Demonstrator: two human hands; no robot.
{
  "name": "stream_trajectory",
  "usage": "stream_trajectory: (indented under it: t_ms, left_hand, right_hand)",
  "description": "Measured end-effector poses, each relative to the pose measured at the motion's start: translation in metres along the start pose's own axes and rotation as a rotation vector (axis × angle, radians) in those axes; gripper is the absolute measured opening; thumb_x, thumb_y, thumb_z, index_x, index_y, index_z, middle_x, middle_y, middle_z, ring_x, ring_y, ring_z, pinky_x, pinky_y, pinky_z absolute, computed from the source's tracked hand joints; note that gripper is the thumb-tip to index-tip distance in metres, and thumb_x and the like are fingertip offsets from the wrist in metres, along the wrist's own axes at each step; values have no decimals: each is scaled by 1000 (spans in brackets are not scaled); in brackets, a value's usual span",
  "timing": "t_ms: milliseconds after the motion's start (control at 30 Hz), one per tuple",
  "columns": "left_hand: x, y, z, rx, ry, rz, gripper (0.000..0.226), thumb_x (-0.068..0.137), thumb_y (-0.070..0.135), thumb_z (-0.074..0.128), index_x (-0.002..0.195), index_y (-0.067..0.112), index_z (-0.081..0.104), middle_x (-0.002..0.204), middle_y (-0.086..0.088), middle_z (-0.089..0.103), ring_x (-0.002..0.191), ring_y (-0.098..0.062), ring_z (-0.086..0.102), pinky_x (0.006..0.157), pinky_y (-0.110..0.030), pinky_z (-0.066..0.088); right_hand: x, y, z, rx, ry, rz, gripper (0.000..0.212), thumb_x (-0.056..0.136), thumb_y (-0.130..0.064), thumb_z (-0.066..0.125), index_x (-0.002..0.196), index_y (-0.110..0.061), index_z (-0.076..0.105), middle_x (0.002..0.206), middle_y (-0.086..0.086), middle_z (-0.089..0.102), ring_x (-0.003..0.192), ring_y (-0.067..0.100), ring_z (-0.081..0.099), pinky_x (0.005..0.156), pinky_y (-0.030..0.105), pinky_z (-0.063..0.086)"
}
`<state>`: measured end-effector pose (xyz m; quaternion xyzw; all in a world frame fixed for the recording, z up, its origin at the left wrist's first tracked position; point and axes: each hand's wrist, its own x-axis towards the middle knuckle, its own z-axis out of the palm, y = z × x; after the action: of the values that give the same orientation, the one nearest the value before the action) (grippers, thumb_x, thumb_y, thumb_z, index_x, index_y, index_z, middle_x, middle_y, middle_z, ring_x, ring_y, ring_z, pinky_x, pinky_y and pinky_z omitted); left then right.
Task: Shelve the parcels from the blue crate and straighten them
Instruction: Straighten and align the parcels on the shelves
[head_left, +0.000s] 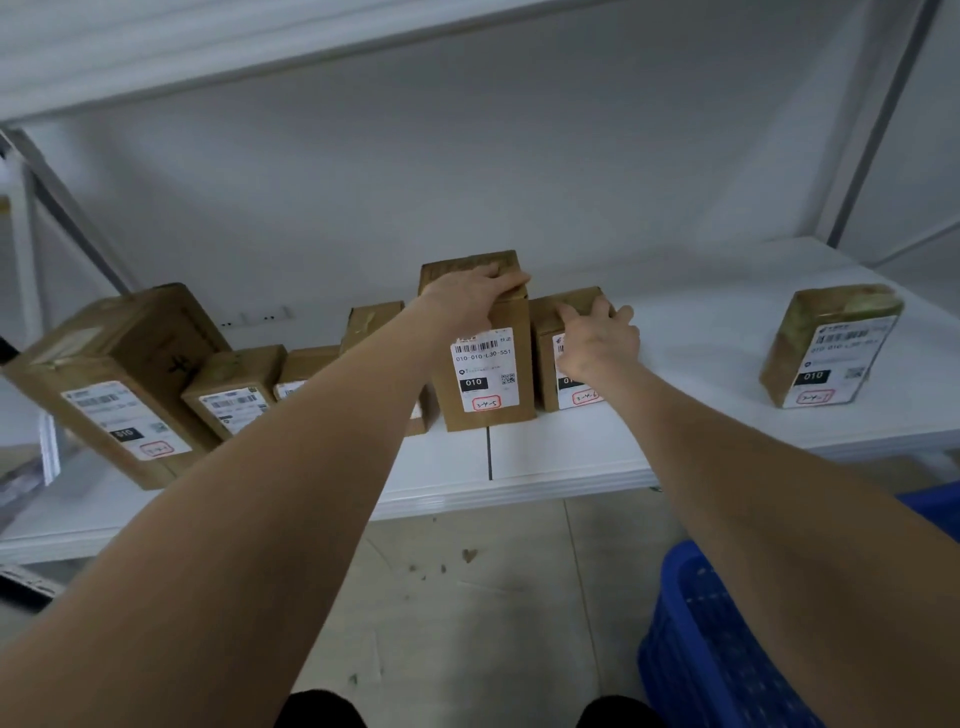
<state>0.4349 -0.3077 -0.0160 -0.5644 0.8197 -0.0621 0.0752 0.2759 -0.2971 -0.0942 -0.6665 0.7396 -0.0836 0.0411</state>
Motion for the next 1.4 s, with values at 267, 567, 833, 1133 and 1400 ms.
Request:
stream_trajectory:
  t_ms: [267,567,833,1133,1400]
  left_hand:
    - [-23,-17,-3,-32,-41,-32,93,89,19,63,151,36,-4,161,-3,0,144,-31,21,111,-44,30]
    - [-31,-1,0,5,30,-105,79,92,27,59,152,34,9,158,-3,14,139,-30,31,101,-47,43]
    - [-31,-1,3,14,25,-164,71,96,19,51,151,36,9,158,-1,17,141,-28,27,102,-46,41]
    - [-33,12,-3,-20,57,-173,74,92,19,55,151,32,14,157,-4,17,141,-28,26,99,-45,45]
    - [-5,115,-20,-41,73,-16,59,92,16,52,146,19,30,152,-4,24,141,-23,25,106,-47,39]
  right_hand:
    - [-7,0,-6,10,32,-38,74,82,-38,67,145,-37,28,151,13,16,137,40,21,108,52,26]
    - [-9,12,-2,124,-40,-32,70,84,-12,59,146,-22,29,142,17,29,135,34,27,100,43,38]
    - [-13,4,0,115,20,19,71,82,-15,64,143,-19,27,144,14,24,132,32,32,99,42,39]
    - [-17,8,-6,72,6,-58,88,85,-15,62,153,-24,6,160,13,-10,147,37,-5,119,50,9]
    - [-40,63,-33,90,115,-46,86,91,-22,59,154,-26,1,160,11,-10,148,32,-1,119,47,10]
